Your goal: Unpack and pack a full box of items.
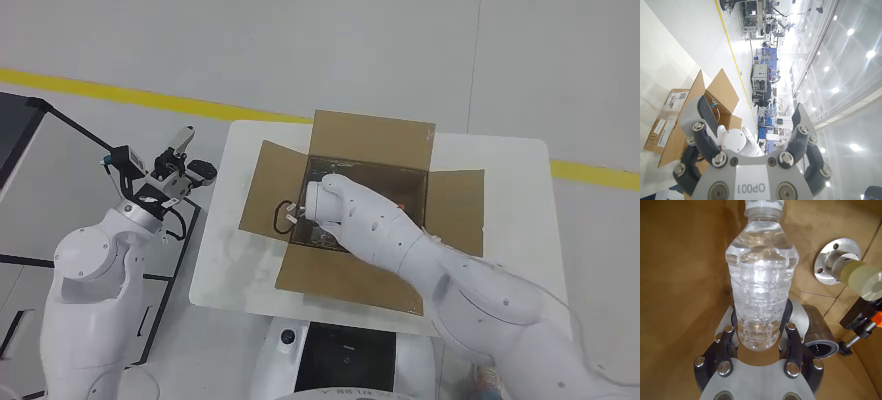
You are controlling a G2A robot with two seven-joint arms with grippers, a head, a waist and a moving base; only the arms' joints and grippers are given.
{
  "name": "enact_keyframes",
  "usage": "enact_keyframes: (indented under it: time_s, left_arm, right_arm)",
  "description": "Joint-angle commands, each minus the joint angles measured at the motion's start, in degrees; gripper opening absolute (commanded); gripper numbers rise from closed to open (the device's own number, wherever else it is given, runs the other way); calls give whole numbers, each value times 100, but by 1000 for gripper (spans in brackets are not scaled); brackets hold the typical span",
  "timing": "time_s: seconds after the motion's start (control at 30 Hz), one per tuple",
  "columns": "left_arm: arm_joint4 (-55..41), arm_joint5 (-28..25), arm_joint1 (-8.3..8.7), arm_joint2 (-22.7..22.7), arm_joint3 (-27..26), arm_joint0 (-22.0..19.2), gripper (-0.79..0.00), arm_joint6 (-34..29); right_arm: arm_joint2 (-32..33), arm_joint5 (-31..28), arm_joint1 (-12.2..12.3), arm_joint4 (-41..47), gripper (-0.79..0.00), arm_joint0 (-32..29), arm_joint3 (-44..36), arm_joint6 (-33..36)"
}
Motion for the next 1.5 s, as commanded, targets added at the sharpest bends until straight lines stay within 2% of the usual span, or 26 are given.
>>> enact_keyframes:
  time_s: [0.0,0.13,0.43,0.63,0.77,0.8,0.83,0.9,0.93,1.0,1.03,1.1,1.47]
  left_arm:
    - [0,0,0,0,0,0,0,0]
    - [0,0,0,0,0,0,0,0]
    - [0,0,0,0,0,0,0,0]
    - [0,0,0,0,0,0,0,0]
    - [0,0,0,0,0,0,0,0]
    - [0,0,0,0,0,0,0,0]
    - [0,0,0,0,0,0,0,0]
    - [0,0,0,0,0,0,0,0]
    - [0,0,0,0,0,0,0,0]
    - [0,0,0,0,0,0,0,0]
    - [0,0,0,0,0,0,0,0]
    - [0,0,0,0,0,0,0,0]
    - [0,0,0,0,0,0,0,0]
  right_arm:
    - [12,-63,-47,-27,-265,-9,106,5]
    - [45,-197,-141,-76,-222,-34,320,-4]
    - [123,-421,-331,-193,-243,-109,728,-84]
    - [185,-612,-442,-256,-197,-160,1000,-138]
    - [224,-670,-519,-306,-252,-189,1135,-188]
    - [235,-680,-537,-316,-314,-192,1165,-193]
    - [247,-699,-554,-327,-317,-192,1205,-204]
    - [271,-745,-586,-346,-243,-193,1283,-219]
    - [289,-762,-602,-346,-243,-195,1321,-232]
    - [318,-793,-633,-355,-345,-208,1394,-264]
    - [330,-804,-649,-363,-440,-210,1421,-275]
    - [363,-819,-678,-369,-785,-214,1475,-311]
    - [461,-935,-789,-576,-785,-212,1531,-446]
